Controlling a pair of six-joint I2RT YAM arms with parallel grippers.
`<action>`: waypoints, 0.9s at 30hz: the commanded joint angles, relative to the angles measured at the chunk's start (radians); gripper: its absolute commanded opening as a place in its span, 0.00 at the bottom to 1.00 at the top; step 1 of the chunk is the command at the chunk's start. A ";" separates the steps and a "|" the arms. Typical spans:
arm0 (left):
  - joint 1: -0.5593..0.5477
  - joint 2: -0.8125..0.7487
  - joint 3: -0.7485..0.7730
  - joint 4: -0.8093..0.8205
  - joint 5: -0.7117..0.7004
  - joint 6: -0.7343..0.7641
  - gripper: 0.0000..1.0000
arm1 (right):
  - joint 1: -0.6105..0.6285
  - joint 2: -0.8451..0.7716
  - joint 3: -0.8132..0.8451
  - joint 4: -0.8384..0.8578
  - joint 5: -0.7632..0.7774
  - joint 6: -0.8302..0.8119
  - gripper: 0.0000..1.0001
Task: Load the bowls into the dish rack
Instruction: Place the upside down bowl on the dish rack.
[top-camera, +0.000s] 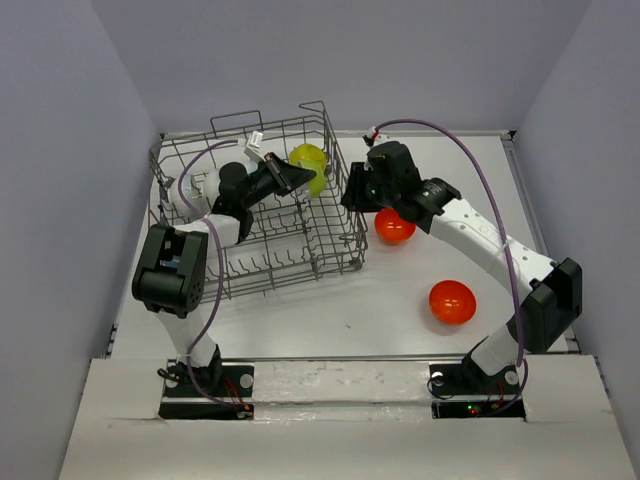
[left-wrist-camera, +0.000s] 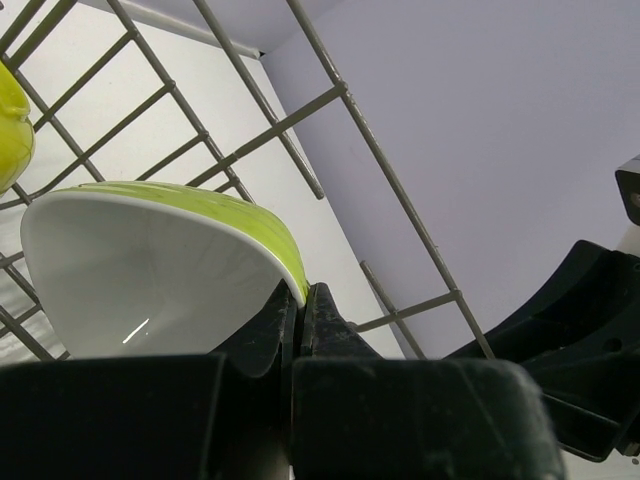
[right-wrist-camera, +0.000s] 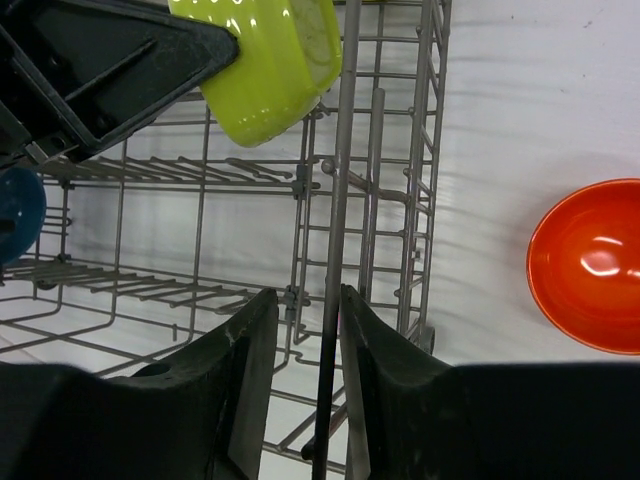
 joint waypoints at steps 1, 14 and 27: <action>0.002 0.008 0.055 0.113 0.025 0.012 0.00 | 0.013 0.002 -0.001 0.047 0.015 -0.012 0.33; -0.006 0.081 0.093 0.128 0.022 0.008 0.00 | 0.013 0.024 0.014 0.047 0.008 -0.021 0.17; -0.035 0.143 0.106 0.185 0.014 -0.031 0.00 | 0.022 0.040 0.044 0.030 0.017 -0.023 0.17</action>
